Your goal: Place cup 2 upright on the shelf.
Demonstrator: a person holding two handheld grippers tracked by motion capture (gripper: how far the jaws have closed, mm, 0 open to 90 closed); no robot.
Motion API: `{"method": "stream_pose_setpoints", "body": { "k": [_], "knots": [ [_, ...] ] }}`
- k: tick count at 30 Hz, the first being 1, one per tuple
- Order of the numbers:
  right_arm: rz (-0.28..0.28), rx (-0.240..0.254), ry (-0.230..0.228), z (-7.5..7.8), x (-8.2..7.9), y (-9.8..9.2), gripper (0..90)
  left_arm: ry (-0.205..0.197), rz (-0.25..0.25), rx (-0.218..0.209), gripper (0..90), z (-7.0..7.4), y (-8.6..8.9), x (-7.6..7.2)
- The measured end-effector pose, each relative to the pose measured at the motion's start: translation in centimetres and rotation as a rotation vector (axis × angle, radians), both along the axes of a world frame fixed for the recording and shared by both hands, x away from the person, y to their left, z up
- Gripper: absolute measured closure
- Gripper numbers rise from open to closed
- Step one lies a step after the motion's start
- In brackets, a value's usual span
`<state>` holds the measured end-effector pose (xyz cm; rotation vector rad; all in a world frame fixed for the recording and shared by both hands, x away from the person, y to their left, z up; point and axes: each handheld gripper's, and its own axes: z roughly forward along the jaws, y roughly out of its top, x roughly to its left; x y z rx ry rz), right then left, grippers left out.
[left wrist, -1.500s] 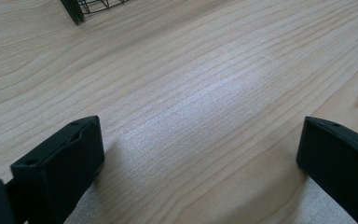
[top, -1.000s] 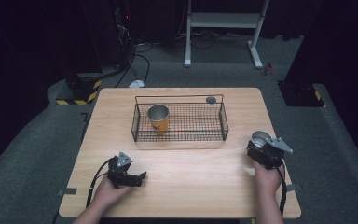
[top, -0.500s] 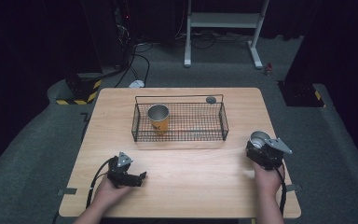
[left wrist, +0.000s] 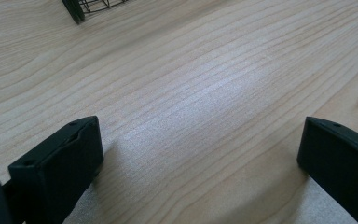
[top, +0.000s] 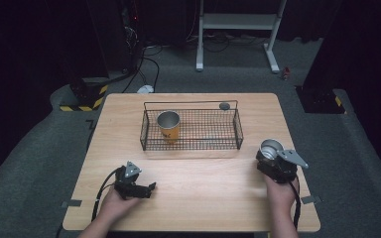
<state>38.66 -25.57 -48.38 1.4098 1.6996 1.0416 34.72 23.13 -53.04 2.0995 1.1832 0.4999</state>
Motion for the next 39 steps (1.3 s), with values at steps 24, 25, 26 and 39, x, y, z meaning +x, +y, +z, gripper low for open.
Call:
{"method": "stream_pose_setpoints", "body": {
  "k": [24, 25, 26, 39],
  "knots": [
    [0.166, -0.001, -0.072, 4.9, -1.5, 7.3, 18.5, 0.0, 0.001, 0.0, 0.5, 0.0, 0.0, 0.0],
    [0.172, 0.001, -0.074, 5.1, -1.5, 7.6, 18.5, 0.0, 0.002, 0.0, 0.6, 0.0, 0.0, 0.0],
    [0.175, -0.002, -0.078, 5.2, -1.4, 7.7, 18.5, -0.001, 0.002, 0.0, 0.6, 0.0, 0.0, 0.0],
    [0.199, 0.011, -0.087, 6.4, -0.9, 8.9, 18.5, -0.001, 0.004, -0.005, 0.6, 0.0, 0.0, 0.0]
  ]
}}
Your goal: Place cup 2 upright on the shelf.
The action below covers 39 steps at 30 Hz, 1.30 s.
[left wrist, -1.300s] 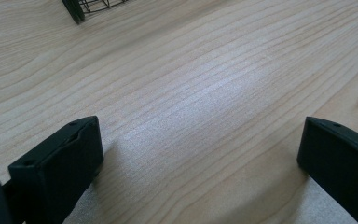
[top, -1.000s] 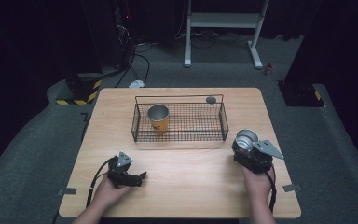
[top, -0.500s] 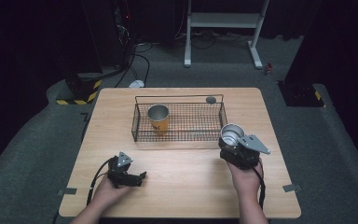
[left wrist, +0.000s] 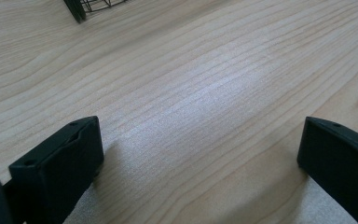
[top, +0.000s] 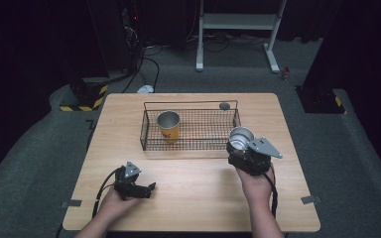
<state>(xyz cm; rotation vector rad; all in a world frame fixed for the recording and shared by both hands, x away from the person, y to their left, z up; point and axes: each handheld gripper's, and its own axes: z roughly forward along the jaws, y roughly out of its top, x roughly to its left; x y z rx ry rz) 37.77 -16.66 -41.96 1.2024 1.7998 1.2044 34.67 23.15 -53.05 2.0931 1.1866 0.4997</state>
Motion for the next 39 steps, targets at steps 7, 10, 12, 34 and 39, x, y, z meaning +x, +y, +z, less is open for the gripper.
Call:
{"method": "stream_pose_setpoints", "body": {
  "k": [7, 10, 12, 34, 39],
  "knots": [
    [0.011, 0.0, 0.002, 0.4, 0.5, 0.7, 18.5, -0.003, -0.003, 0.003, 0.6, 0.0, 0.0, 0.0],
    [0.009, 0.005, 0.006, 0.6, 0.7, 1.2, 18.5, -0.002, -0.004, 0.003, 0.7, 0.0, 0.0, 0.0],
    [0.011, 0.006, 0.003, 0.8, 0.8, 1.6, 18.5, -0.005, -0.006, 0.006, 0.8, 0.0, 0.1, 0.0],
    [0.018, 0.003, 0.007, 1.3, 4.2, 3.7, 18.5, 0.0, -0.01, 0.005, 0.9, 0.0, 0.1, -0.1],
    [0.01, -0.001, 0.005, 0.8, 5.2, 4.1, 18.5, 0.001, -0.007, 0.004, 1.0, 0.0, 0.1, -0.1]
  ]
}}
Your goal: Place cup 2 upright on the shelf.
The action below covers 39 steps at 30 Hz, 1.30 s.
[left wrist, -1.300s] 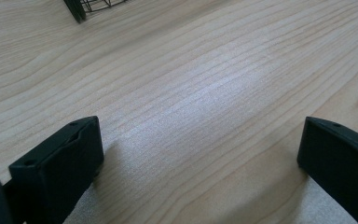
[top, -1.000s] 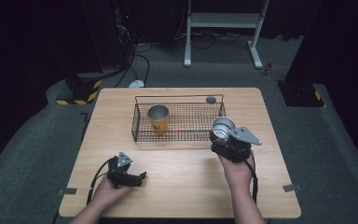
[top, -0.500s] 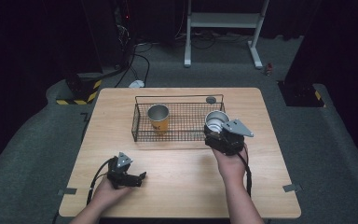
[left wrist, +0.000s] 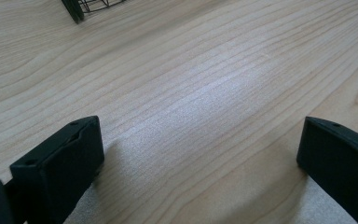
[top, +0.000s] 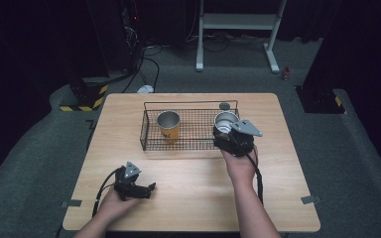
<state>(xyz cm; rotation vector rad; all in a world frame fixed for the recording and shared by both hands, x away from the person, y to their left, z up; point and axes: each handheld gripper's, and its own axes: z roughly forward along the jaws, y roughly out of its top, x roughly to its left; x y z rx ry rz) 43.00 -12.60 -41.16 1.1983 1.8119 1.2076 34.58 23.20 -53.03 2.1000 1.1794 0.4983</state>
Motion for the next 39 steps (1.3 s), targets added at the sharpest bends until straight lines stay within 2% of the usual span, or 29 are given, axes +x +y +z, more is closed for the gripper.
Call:
{"method": "stream_pose_setpoints", "body": {
  "k": [8, 12, 15, 17, 18, 19, 24, 28, 31, 36, 39],
  "knots": [
    [-0.03, -0.016, 0.052, -0.4, 1.7, 0.4, 18.5, -0.002, 0.002, -0.004, 1.0, 0.0, 0.0, 0.0],
    [-0.038, -0.017, 0.037, 0.0, 2.3, 0.7, 18.5, -0.001, 0.0, -0.001, 1.0, 0.0, 0.0, 0.0],
    [-0.048, -0.036, 0.047, -0.1, 2.8, 1.0, 18.5, -0.001, 0.012, -0.003, 0.6, 0.0, 0.0, 0.0],
    [-0.051, -0.03, 0.062, 0.0, 3.2, 1.2, 18.5, -0.003, 0.018, 0.0, 0.6, 0.0, 0.1, -0.1],
    [-0.054, -0.025, 0.054, 0.1, 3.3, 1.3, 18.5, -0.003, 0.018, 0.0, 0.7, 0.0, 0.1, -0.1],
    [-0.053, -0.023, 0.043, 0.1, 3.3, 1.3, 18.5, -0.004, 0.015, 0.0, 0.7, 0.0, 0.1, 0.0],
    [-0.046, -0.027, 0.062, 0.2, 4.0, 1.7, 18.5, -0.005, 0.009, 0.001, 0.7, 0.0, 0.1, 0.0],
    [-0.037, -0.03, 0.052, 0.2, 4.6, 2.0, 18.5, -0.001, 0.009, -0.005, 0.7, 0.0, 0.0, 0.1],
    [-0.045, -0.029, 0.072, -0.1, 5.1, 2.2, 18.5, -0.001, 0.01, -0.003, 0.7, 0.0, 0.0, 0.1],
    [-0.047, -0.055, 0.104, -0.5, 6.0, 2.8, 18.5, -0.004, 0.011, -0.002, 0.7, 0.0, 0.0, 0.0],
    [-0.054, -0.049, 0.124, -0.7, 6.4, 3.1, 18.5, -0.004, 0.01, -0.002, 0.7, 0.0, 0.0, 0.0]
  ]
}}
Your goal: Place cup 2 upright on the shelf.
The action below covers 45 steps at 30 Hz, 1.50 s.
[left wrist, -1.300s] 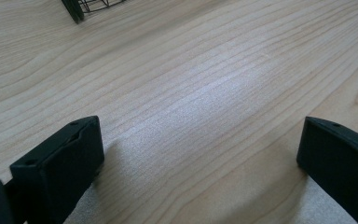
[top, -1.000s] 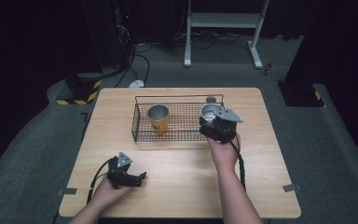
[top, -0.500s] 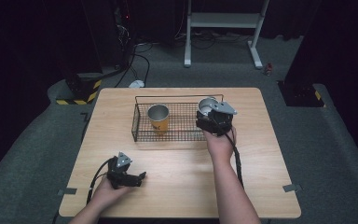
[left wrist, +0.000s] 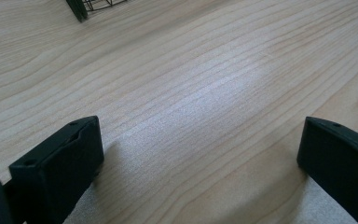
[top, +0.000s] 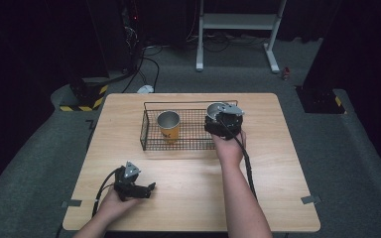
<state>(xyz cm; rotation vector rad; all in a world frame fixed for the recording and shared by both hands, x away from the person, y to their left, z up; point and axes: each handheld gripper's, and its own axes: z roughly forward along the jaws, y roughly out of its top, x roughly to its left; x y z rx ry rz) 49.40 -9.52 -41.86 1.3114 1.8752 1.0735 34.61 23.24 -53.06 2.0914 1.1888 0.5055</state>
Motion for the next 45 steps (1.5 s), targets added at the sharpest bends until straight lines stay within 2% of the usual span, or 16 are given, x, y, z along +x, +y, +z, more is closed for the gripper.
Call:
{"method": "stream_pose_setpoints", "body": {
  "k": [6, 11, 14, 27, 34, 45],
  "knots": [
    [0.002, -0.021, 0.029, -0.8, 0.7, 0.9, 18.5, 0.001, 0.0, 0.002, 0.7, 0.0, 0.0, 0.0],
    [0.007, -0.033, 0.078, -2.0, 1.3, 1.4, 18.5, -0.001, -0.001, 0.003, 0.7, 0.0, 0.0, 0.0],
    [0.012, -0.041, 0.09, -2.4, 1.6, 1.7, 18.5, 0.001, 0.0, 0.002, 0.7, 0.0, 0.0, 0.0],
    [0.011, -0.064, 0.2, -4.5, 2.8, 2.4, 18.5, 0.001, -0.001, 0.002, 0.7, 0.0, 0.0, 0.0],
    [0.021, -0.079, 0.205, -5.0, 3.2, 2.7, 18.5, 0.001, -0.002, 0.003, 0.7, 0.0, 0.0, 0.0],
    [0.028, -0.102, 0.243, -5.3, 3.6, 2.7, 18.5, 0.001, -0.003, 0.003, 0.7, 0.0, 0.1, 0.0]
  ]
}}
